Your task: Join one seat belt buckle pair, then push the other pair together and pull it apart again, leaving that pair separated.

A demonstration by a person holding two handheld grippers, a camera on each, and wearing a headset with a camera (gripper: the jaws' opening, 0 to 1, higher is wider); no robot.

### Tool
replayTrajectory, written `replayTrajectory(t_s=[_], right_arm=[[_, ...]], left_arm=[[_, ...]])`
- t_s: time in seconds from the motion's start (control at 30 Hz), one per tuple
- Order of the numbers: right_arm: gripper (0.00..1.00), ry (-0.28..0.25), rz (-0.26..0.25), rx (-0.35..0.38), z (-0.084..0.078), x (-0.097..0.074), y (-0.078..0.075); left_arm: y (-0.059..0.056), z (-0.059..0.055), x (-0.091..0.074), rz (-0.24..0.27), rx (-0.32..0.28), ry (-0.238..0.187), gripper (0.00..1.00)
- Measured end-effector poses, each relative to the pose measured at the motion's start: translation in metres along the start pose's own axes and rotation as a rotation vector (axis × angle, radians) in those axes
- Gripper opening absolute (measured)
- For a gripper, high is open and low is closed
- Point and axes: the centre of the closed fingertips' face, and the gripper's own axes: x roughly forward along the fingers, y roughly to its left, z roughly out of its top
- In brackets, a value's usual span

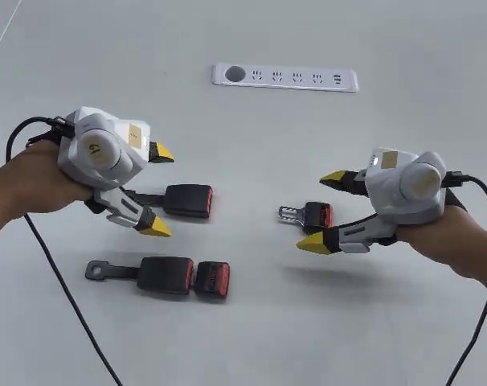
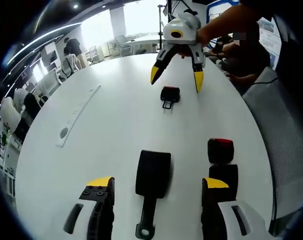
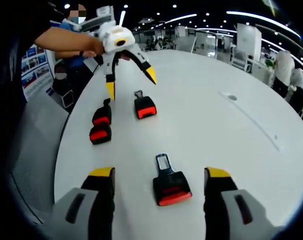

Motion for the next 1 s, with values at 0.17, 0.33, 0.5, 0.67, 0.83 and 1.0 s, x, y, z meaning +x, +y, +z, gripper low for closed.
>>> replayTrajectory(t_s=[0.17,0.33,0.5,0.67,0.83,1.0], right_arm=[[0.73,0.018,0.014,0.021,-0.014,0.002,-0.007],[0.67,0.031,0.033,0.037,-0.022,0.002,-0.010],[0.62,0.013,0.040,0.037,-0.019,0.005,-0.013],[0.58,0.035,0.068,0.010,-0.021,0.009,-0.011],[0.50,0.112,0.089,-0.052,-0.032,0.012,-0.005],[0.37,0.112,0.067,-0.107,-0.032,0.012,-0.016]], left_arm=[[-0.001,-0.011,0.016,-0.044,0.005,0.025,0.74],[0.003,-0.018,0.027,-0.064,-0.016,0.029,0.71],[0.002,-0.018,0.035,-0.103,-0.041,0.011,0.64],[0.002,-0.026,0.040,-0.111,0.016,0.044,0.55],[0.005,-0.024,0.041,-0.104,0.038,0.015,0.46],[0.008,-0.025,0.040,-0.096,0.049,-0.002,0.41]])
